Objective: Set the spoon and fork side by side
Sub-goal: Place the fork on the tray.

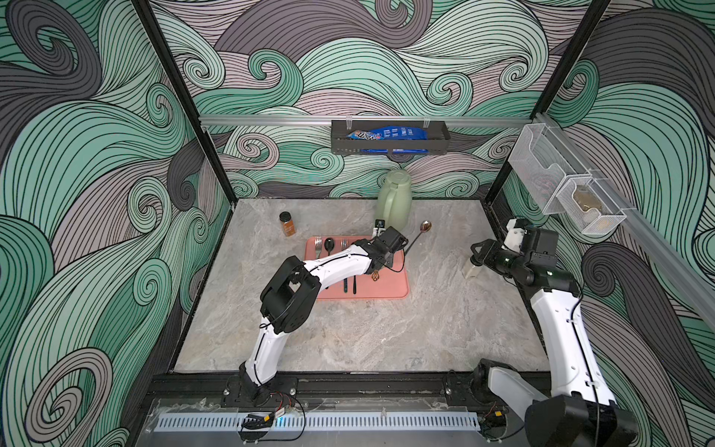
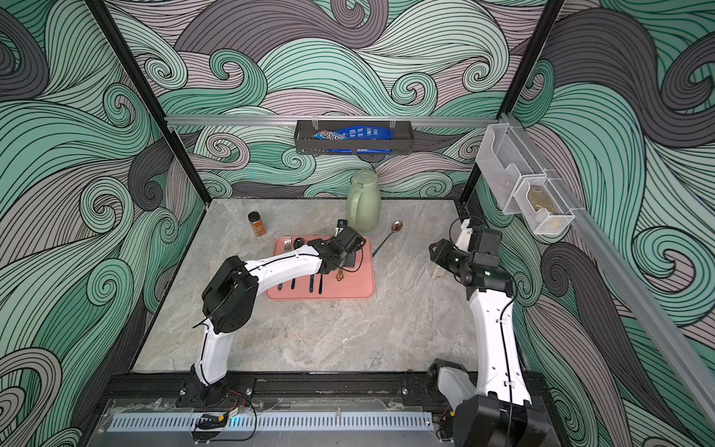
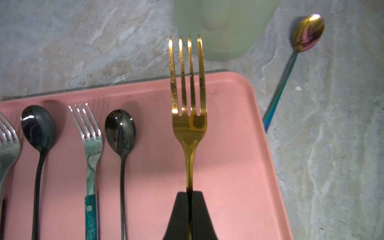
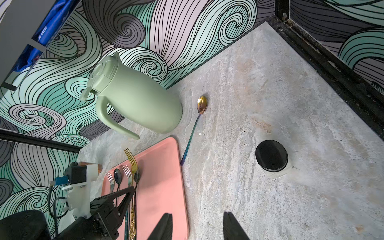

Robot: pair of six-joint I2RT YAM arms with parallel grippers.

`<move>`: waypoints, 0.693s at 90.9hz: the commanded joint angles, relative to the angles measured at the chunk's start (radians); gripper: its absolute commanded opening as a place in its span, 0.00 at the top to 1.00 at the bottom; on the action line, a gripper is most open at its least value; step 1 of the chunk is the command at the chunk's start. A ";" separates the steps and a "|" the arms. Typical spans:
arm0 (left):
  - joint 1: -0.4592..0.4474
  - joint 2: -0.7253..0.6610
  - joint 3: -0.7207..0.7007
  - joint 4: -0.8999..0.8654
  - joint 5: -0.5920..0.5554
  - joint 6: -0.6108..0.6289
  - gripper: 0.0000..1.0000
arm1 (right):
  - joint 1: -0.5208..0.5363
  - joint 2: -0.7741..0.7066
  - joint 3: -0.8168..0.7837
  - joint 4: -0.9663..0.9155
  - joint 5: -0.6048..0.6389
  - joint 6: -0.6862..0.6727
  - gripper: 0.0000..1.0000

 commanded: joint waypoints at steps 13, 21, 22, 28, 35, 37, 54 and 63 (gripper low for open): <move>0.015 0.050 0.016 -0.051 -0.019 -0.103 1.00 | 0.031 0.030 -0.027 0.036 -0.018 0.014 0.55; 0.015 0.068 0.024 -0.064 0.001 -0.115 1.00 | 0.047 0.043 -0.028 0.037 -0.017 0.019 0.55; 0.015 0.069 0.024 -0.067 0.002 -0.116 1.00 | 0.050 0.045 -0.027 0.036 -0.017 0.019 0.55; 0.014 0.082 0.025 -0.073 0.014 -0.123 1.00 | 0.066 0.054 -0.022 0.033 -0.011 0.021 0.55; 0.015 0.096 0.025 -0.080 0.025 -0.136 1.00 | 0.079 0.066 -0.012 0.023 -0.002 0.021 0.55; 0.015 0.101 0.024 -0.080 0.026 -0.139 1.00 | 0.082 0.069 -0.011 0.022 -0.002 0.022 0.55; 0.015 0.128 0.022 -0.081 0.048 -0.155 1.00 | 0.109 0.098 -0.005 0.016 0.002 0.033 0.56; 0.015 0.131 0.025 -0.080 0.061 -0.159 1.00 | 0.124 0.110 -0.005 0.019 0.009 0.040 0.56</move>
